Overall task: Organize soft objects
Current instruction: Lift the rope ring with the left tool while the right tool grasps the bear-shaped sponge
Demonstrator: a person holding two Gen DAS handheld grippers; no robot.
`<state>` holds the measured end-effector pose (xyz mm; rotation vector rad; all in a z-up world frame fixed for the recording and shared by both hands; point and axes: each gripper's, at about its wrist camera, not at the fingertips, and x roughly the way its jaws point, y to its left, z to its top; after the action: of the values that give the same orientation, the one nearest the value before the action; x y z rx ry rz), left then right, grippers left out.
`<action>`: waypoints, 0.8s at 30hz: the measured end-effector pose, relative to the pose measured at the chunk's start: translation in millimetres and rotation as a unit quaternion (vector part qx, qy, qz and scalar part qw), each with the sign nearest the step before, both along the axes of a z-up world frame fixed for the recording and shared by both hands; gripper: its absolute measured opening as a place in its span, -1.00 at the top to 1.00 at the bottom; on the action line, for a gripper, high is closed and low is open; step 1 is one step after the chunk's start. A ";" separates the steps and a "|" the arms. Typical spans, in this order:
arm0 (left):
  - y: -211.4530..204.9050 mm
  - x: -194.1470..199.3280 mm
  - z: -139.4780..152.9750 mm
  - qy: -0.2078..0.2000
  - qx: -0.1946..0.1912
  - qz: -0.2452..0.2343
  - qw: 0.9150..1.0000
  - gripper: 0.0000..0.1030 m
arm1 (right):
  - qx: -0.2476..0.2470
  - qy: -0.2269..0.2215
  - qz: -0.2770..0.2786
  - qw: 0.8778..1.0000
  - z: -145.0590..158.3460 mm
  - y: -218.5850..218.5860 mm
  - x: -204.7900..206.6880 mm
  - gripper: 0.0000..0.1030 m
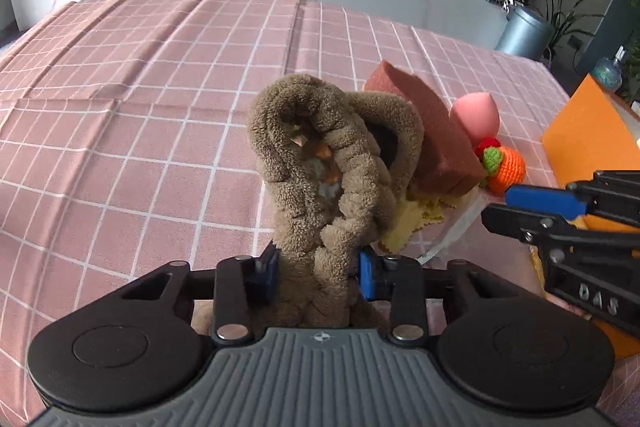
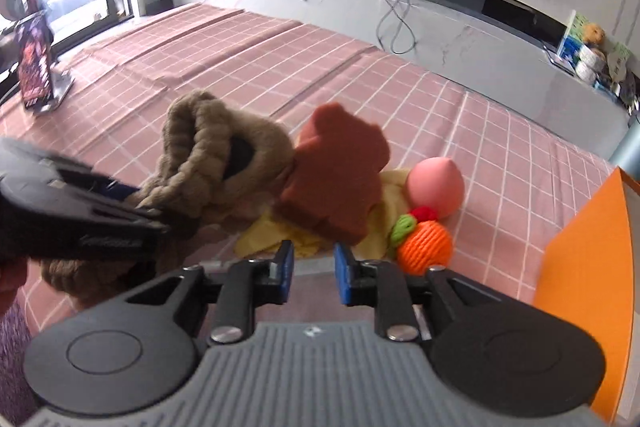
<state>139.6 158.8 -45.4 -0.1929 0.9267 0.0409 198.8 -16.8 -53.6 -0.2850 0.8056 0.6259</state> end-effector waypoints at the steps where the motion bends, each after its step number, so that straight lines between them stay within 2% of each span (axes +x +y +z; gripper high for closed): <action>1: 1.6 -3.4 5.3 -0.010 -0.001 0.006 1.000 0.29 | 0.013 0.007 -0.011 1.000 2.0 -1.6 6.4 0.25; 2: 4.2 -7.0 11.6 -0.022 -0.005 0.012 1.000 0.32 | 0.026 0.014 -0.020 0.999 3.1 -2.1 12.4 0.14; 4: 11.0 -12.3 25.6 -0.047 -0.013 0.027 0.998 0.32 | 0.048 0.029 -0.036 0.998 2.9 0.1 23.7 0.04; 7: 23.6 -14.6 43.9 -0.081 -0.031 0.050 0.995 0.32 | 0.076 0.053 -0.055 0.994 -0.5 3.8 38.6 0.03; 10: 30.7 -5.3 49.6 -0.086 -0.032 0.055 0.994 0.32 | 0.086 0.065 -0.075 0.991 -6.1 10.2 51.8 -0.15; 15: 32.9 1.8 40.9 -0.078 -0.042 0.058 0.994 0.32 | 0.093 0.101 -0.106 0.985 -20.7 12.3 68.1 -0.28; 18: 32.3 0.8 36.0 -0.073 -0.051 0.057 0.994 0.32 | 0.098 0.119 -0.109 0.982 -27.5 13.3 71.5 -0.26; 20: 31.3 0.3 34.7 -0.069 -0.053 0.057 0.995 0.32 | 0.095 0.122 -0.104 0.982 -30.3 13.9 70.2 -0.13; 24: 26.9 -4.2 37.7 -0.069 -0.051 0.054 0.995 0.32 | 0.089 0.106 -0.097 0.986 -24.9 13.9 63.7 -0.05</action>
<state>135.3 185.6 -7.8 -0.3373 0.7810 0.0788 262.4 -2.9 -78.5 0.0250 0.9620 0.5451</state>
